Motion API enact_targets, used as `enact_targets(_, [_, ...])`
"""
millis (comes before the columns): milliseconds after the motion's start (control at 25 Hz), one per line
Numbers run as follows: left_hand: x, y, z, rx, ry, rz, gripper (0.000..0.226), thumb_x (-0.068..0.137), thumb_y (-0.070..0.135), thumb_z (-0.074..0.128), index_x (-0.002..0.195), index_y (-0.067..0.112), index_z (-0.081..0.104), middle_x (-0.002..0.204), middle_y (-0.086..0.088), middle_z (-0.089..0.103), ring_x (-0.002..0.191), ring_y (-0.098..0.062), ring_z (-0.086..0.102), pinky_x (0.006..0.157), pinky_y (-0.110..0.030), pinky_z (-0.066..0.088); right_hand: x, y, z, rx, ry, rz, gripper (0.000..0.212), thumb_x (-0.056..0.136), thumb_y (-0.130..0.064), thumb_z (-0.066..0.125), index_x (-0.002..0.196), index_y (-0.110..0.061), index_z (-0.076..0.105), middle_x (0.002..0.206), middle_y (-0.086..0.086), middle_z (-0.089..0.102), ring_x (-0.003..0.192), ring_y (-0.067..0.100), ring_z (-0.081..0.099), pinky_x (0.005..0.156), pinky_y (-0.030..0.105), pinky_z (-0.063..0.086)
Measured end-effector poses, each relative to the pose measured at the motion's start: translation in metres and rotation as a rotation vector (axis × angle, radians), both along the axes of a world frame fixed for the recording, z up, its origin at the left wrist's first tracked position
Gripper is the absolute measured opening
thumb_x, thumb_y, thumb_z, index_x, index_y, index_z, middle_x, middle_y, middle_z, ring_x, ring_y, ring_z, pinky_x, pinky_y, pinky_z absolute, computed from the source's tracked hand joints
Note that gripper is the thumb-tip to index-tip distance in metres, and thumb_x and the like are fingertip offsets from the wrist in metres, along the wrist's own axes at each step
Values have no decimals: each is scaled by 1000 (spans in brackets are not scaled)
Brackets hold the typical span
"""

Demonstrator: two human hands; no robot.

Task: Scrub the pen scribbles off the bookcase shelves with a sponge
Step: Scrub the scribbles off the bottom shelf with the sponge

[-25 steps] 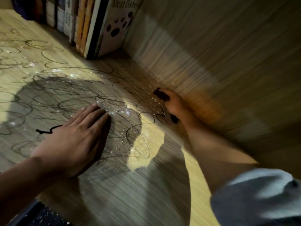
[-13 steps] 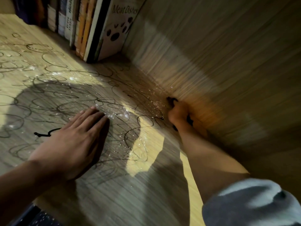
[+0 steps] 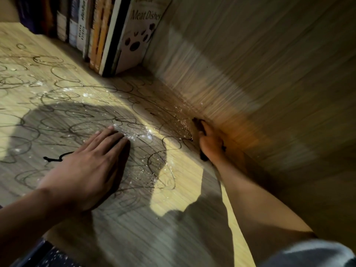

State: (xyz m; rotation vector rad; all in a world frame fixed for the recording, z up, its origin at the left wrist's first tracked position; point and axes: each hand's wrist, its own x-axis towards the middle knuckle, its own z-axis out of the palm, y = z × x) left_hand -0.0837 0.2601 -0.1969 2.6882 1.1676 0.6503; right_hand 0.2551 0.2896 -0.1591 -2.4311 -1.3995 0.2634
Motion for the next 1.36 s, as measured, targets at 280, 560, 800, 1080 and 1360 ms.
enact_targets(280, [-1, 0, 1, 19, -13, -27, 59, 94, 35, 28, 138, 1, 47, 139, -19, 51, 139, -28, 31, 116, -30, 9, -78, -60, 22, 220, 439, 153, 41, 101, -4, 38, 136, -23, 50, 115, 10, 65, 98, 28, 53, 94, 33, 39])
enact_targets(560, [-1, 0, 0, 6, -13, -21, 61, 94, 37, 28, 141, 2, 44, 142, -18, 48, 140, -30, 33, 117, -30, 7, -25, -5, 5, 143, 31, -436, 47, 89, -13, 50, 136, -14, 45, 140, 12, 47, 130, 32, 42, 109, 39, 33])
enact_targets(800, [-1, 5, -4, 23, -12, -46, 61, 93, 36, 28, 140, 1, 43, 141, -20, 49, 149, -14, 1, 118, -29, 3, -58, -12, 7, 75, 192, 4, 53, 91, -6, 41, 134, -35, 49, 126, 3, 60, 75, 18, 62, 54, 27, 44])
enact_targets(1080, [-2, 2, 1, -33, 15, -25, 64, 93, 36, 24, 142, -2, 40, 142, -22, 47, 143, -29, 24, 116, -24, -3, -113, -91, 15, 137, 274, 343, 48, 88, 4, 44, 121, -26, 63, 131, -14, 54, 115, -2, 50, 96, 4, 31])
enact_targets(1360, [-4, -4, 9, -15, -66, -1, 79, 86, 46, 8, 151, 2, 24, 156, -17, 26, 148, -20, 2, 117, -24, -9, -106, -91, 42, 376, 553, -152, 35, 97, -8, 42, 116, -34, 55, 74, 2, 60, 51, 9, 51, 48, 18, 39])
